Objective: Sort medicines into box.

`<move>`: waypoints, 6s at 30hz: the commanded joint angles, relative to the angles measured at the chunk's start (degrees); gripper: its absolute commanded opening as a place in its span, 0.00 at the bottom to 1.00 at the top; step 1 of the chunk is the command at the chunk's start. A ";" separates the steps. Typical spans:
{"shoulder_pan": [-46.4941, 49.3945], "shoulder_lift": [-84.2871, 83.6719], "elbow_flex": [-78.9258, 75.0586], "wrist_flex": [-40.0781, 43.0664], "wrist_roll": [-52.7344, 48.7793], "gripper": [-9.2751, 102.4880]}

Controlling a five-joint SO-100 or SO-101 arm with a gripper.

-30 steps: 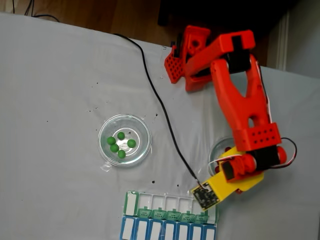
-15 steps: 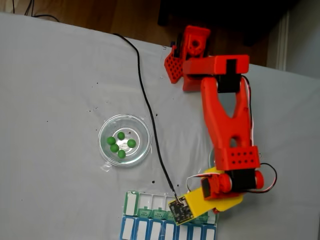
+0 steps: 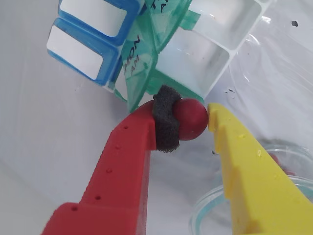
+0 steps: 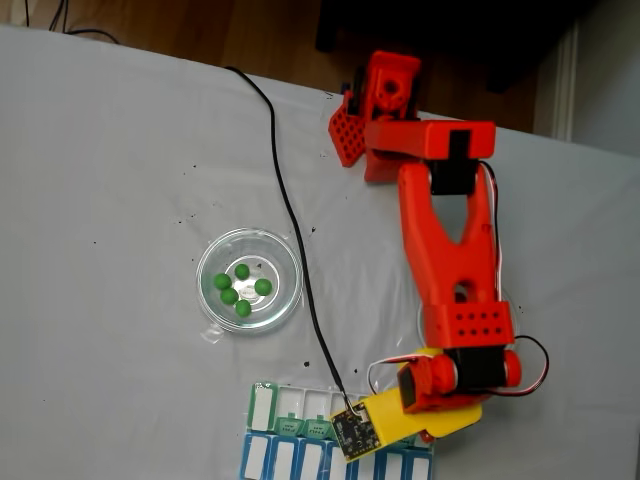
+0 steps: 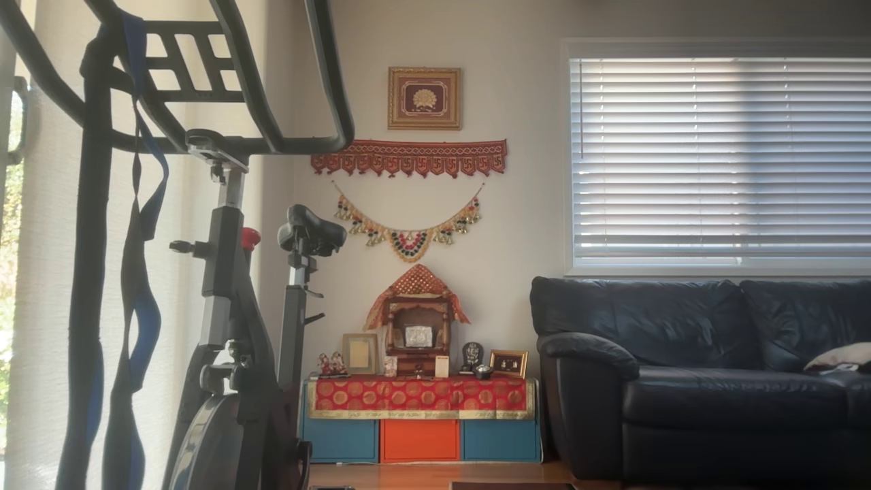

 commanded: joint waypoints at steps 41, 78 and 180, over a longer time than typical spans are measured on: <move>1.93 -3.34 -9.76 -2.37 -0.35 0.09; 1.67 -4.66 -15.73 7.03 -2.55 0.23; -22.50 17.40 29.53 11.25 14.68 0.21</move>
